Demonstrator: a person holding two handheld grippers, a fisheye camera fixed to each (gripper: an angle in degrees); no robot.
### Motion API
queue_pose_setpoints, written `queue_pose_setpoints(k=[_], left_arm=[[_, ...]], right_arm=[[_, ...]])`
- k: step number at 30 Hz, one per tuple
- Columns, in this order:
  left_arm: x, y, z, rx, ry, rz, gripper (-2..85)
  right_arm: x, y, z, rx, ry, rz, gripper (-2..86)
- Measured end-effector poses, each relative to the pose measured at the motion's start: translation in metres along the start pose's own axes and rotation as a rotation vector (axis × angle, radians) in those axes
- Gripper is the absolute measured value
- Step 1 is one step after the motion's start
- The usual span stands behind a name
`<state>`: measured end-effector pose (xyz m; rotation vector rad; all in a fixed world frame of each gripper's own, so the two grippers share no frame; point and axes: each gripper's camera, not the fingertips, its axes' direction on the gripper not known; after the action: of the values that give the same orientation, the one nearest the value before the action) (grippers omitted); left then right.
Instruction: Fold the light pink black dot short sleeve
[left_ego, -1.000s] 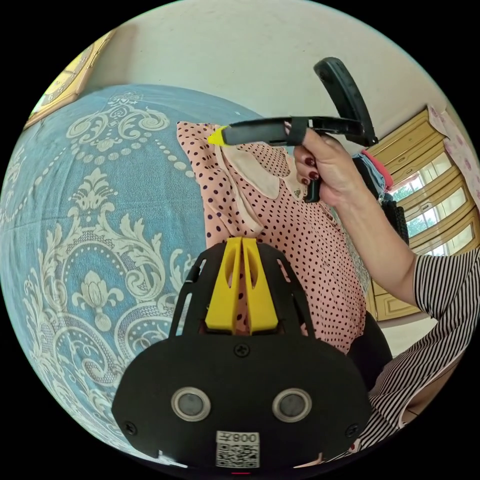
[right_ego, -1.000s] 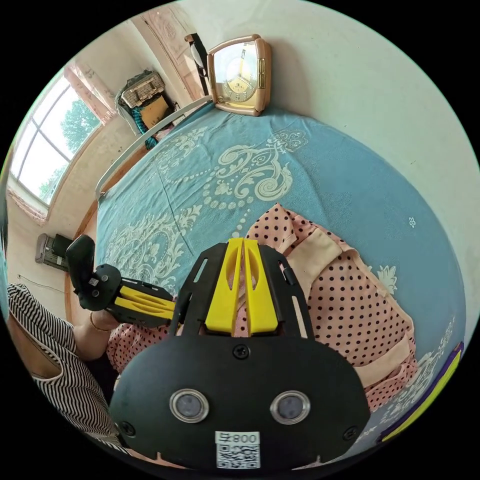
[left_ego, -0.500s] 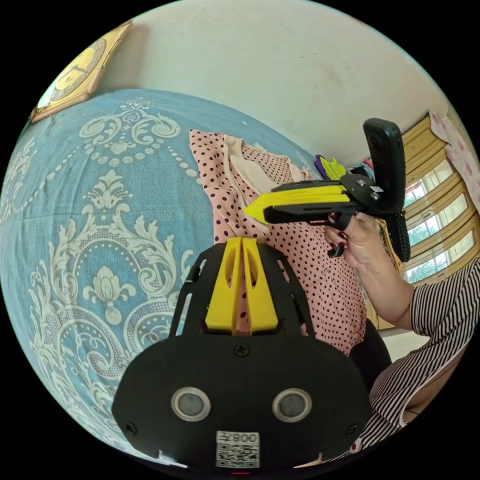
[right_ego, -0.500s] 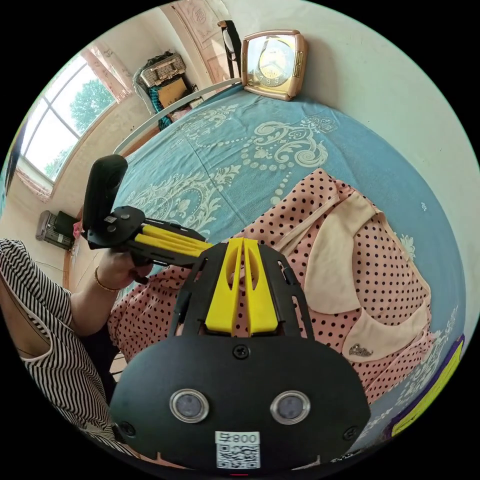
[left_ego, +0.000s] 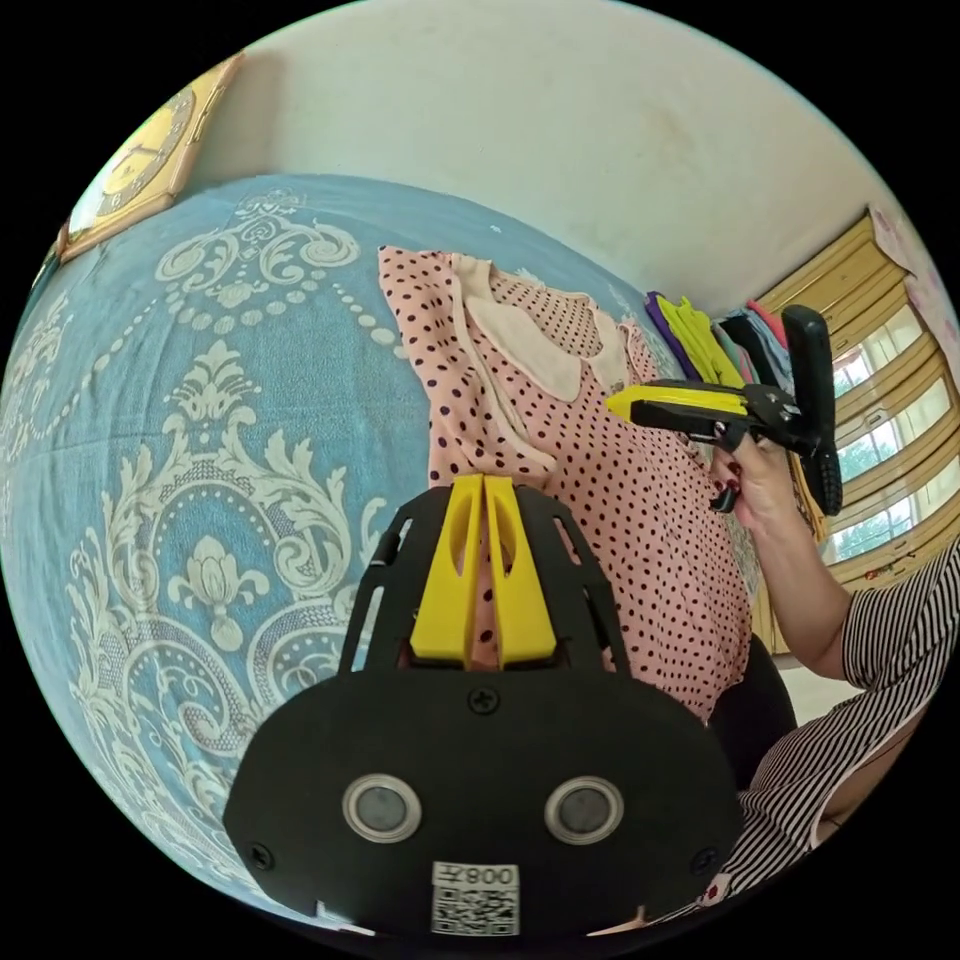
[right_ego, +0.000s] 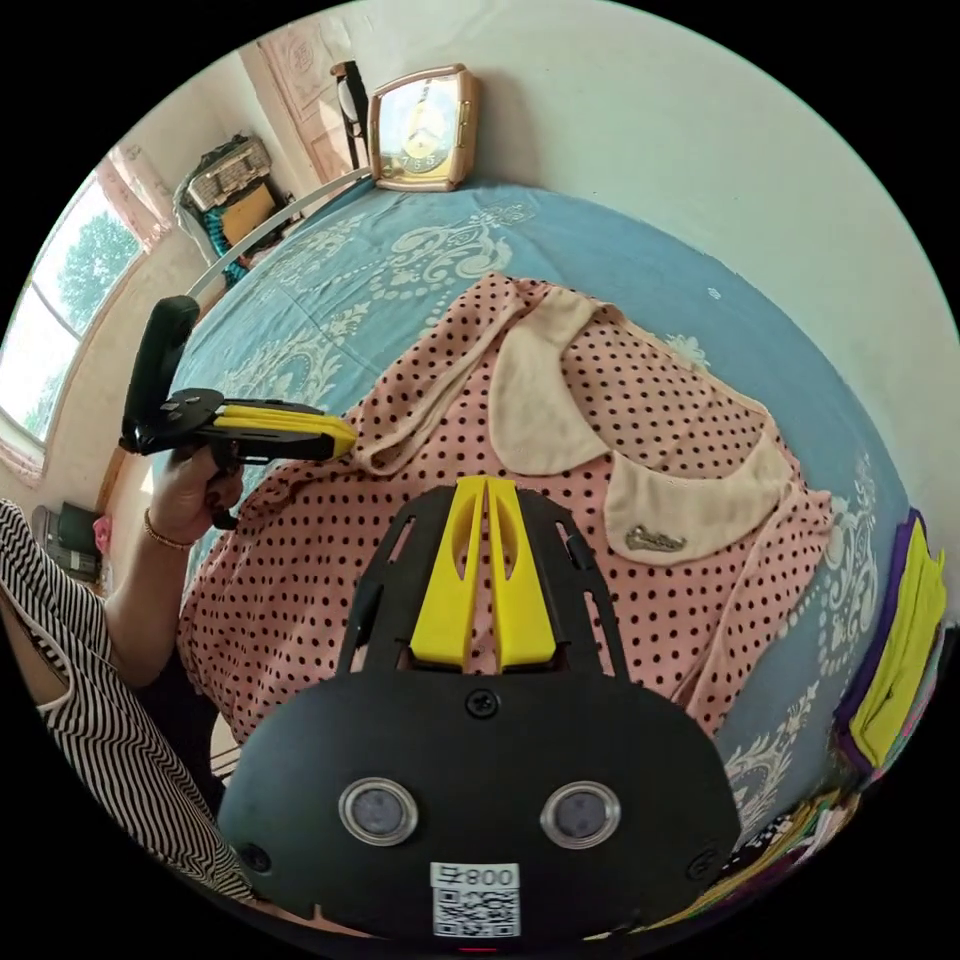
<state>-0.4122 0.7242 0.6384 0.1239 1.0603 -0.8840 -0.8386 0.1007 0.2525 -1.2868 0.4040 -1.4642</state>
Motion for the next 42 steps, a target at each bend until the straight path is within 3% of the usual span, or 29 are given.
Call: queue_pose_setpoints(k=[5,7,13,18,24,27,28,37,39,42], left_arm=[[0.014,-0.002,-0.024,0.107,0.03,0.016,0.2],[0.019,-0.003,-0.025,0.103,0.019,0.014,0.2],[0.044,-0.006,-0.048,0.239,0.097,0.093,0.2],[0.076,-0.042,-0.038,0.145,-0.054,0.154,0.2],[0.104,-0.156,-0.01,0.071,-0.271,0.283,0.2],[0.086,-0.197,0.026,-0.053,-0.229,0.216,0.2],[0.078,-0.204,0.029,-0.042,-0.167,0.189,0.2],[0.108,-0.196,0.002,0.053,-0.195,0.198,0.1],[0.107,-0.2,0.015,-0.018,-0.221,0.179,0.1],[0.11,-0.199,0.002,0.011,-0.185,0.149,0.1]], right_arm=[[0.07,0.032,-0.027,0.034,0.108,0.173,0.2],[0.087,0.036,-0.014,-0.057,0.081,0.194,0.2],[0.106,0.059,-0.043,0.003,0.038,0.2,0.1],[0.153,0.057,-0.085,0.072,0.147,0.228,0.0],[0.205,0.032,-0.086,0.041,0.135,0.232,0.0],[0.216,0.024,-0.072,-0.026,0.19,0.249,0.0],[0.22,0.025,-0.068,-0.04,0.198,0.261,0.0],[0.218,0.061,-0.111,0.112,0.106,0.267,0.0],[0.208,0.064,-0.112,0.1,0.12,0.238,0.0],[0.209,0.064,-0.092,0.006,0.115,0.253,0.1]])
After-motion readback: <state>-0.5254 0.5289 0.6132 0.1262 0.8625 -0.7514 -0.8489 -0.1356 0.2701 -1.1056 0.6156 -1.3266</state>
